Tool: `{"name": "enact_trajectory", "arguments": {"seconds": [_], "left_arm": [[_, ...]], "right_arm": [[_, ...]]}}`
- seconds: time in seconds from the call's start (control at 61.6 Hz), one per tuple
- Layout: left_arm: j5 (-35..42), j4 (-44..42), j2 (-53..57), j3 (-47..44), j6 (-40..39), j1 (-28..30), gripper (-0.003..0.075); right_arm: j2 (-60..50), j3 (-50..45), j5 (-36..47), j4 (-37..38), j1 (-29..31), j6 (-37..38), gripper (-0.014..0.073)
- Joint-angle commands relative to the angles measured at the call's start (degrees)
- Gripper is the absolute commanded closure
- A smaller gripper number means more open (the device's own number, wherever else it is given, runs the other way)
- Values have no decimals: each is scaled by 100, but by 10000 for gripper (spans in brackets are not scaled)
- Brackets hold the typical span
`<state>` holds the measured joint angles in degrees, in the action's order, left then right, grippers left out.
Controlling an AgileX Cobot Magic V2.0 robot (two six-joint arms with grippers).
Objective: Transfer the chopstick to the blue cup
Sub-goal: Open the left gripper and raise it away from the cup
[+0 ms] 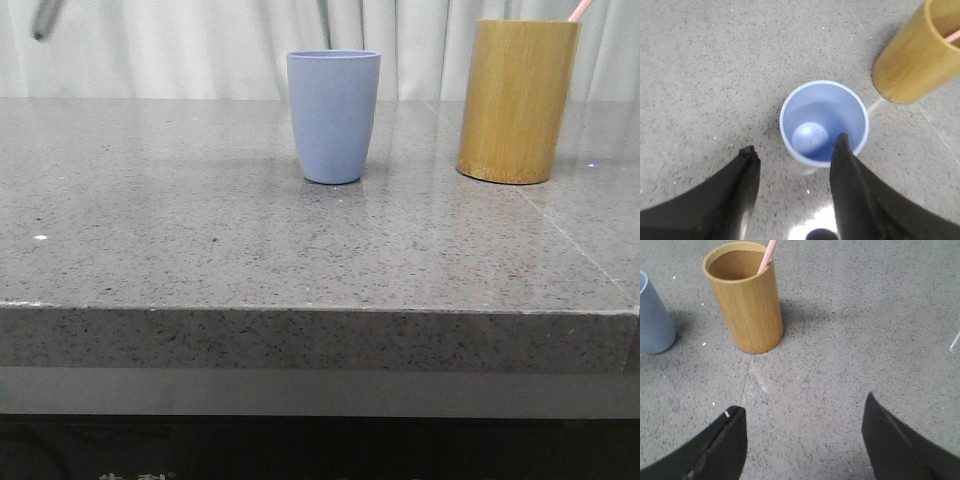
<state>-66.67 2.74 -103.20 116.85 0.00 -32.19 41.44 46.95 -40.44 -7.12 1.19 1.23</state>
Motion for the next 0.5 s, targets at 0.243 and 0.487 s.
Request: {"name": "enact_trajectory", "arguments": {"seconds": [0.243, 0.487], "left_arm": [[1573, -158, 2786, -3014, 0, -41, 384], [1796, -158, 3991, -4633, 0, -41, 384]], "right_arm": [[1247, 305, 1444, -1213, 37, 133, 84], [2309, 1415, 1093, -1940, 50, -356, 84]]}}
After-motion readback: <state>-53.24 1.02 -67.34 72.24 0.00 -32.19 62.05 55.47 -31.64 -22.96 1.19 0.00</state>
